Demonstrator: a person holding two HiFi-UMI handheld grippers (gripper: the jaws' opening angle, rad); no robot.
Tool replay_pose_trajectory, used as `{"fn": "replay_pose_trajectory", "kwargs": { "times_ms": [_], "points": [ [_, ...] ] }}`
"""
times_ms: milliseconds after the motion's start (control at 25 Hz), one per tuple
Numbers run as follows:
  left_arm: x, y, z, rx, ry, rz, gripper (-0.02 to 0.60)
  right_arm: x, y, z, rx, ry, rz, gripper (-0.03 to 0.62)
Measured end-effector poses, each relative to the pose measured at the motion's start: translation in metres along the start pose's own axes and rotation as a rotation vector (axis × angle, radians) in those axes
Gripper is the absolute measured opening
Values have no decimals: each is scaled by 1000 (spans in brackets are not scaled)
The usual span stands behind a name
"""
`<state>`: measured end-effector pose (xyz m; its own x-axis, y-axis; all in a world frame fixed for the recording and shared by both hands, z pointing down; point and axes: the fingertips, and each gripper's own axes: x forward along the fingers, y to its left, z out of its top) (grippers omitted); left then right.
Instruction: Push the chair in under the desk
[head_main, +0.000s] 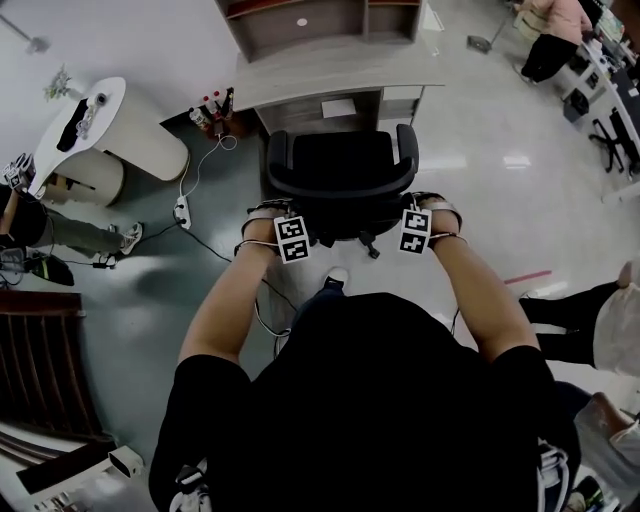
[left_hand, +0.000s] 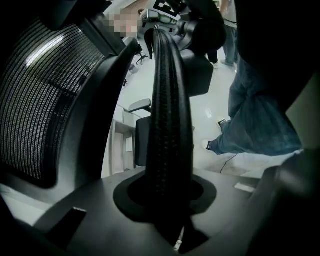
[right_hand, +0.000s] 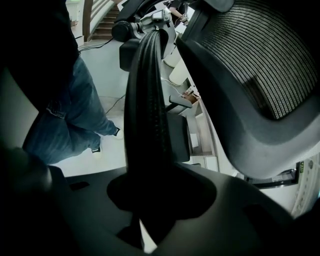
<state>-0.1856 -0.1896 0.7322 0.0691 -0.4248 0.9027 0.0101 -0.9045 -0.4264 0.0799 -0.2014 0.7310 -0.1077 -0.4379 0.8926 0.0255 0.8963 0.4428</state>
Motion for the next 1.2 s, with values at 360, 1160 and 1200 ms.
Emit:
{"fn": "replay_pose_trajectory", "kwargs": {
  "times_ms": [360, 1160, 1200],
  "points": [
    [-1, 2, -30, -44, 19, 11, 89, 9, -14, 30, -45, -25, 5, 118],
    [11, 35, -43, -56, 21, 19, 92, 25, -49, 39, -52, -21, 9, 118],
    [12, 39, -45, -58, 21, 18, 92, 27, -53, 40, -52, -20, 10, 118]
  ]
}}
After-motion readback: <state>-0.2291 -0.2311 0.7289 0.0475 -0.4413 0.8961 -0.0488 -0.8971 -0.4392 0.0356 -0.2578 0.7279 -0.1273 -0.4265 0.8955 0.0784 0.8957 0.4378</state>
